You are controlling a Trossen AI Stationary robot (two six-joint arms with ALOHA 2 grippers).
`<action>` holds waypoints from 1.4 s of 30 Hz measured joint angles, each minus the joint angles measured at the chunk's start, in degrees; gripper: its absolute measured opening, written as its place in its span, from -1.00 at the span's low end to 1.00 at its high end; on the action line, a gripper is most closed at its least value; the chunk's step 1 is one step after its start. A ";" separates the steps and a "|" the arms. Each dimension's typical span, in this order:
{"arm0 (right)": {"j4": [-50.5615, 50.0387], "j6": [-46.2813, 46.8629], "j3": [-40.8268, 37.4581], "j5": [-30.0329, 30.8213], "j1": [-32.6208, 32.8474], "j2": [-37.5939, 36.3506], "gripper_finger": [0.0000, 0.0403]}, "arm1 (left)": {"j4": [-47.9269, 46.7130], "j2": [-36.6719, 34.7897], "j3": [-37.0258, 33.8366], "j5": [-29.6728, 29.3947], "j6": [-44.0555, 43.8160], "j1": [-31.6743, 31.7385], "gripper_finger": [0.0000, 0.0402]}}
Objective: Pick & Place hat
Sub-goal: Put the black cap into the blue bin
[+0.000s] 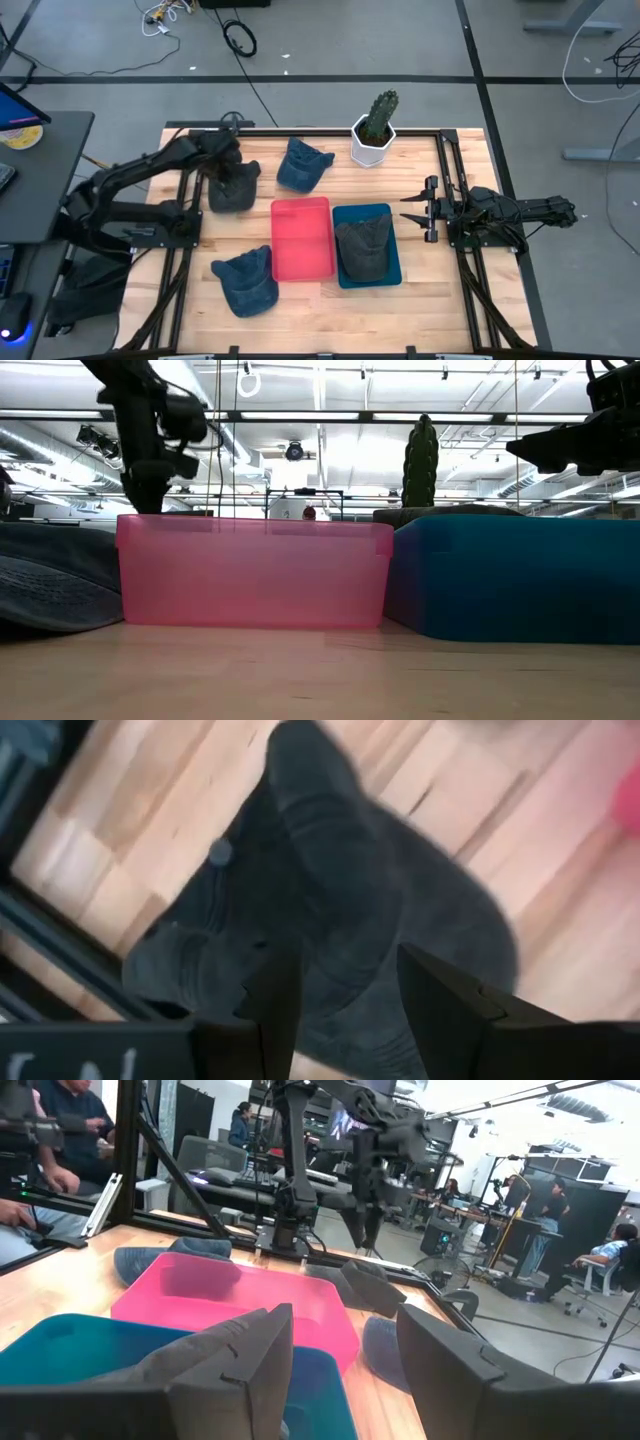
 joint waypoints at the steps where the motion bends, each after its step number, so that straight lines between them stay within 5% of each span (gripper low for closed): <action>1: 0.00 0.00 0.00 0.00 0.00 0.00 -0.08 | -0.24 0.88 0.00 0.25 0.32 0.69 -0.15; 12: 0.00 -0.02 0.00 0.00 0.00 0.00 -0.08 | -7.99 5.96 0.00 2.99 4.13 2.59 -0.15; 42: 0.00 -0.02 0.02 0.01 0.01 0.02 -0.08 | -3.23 6.53 -0.07 7.38 6.21 3.55 -0.15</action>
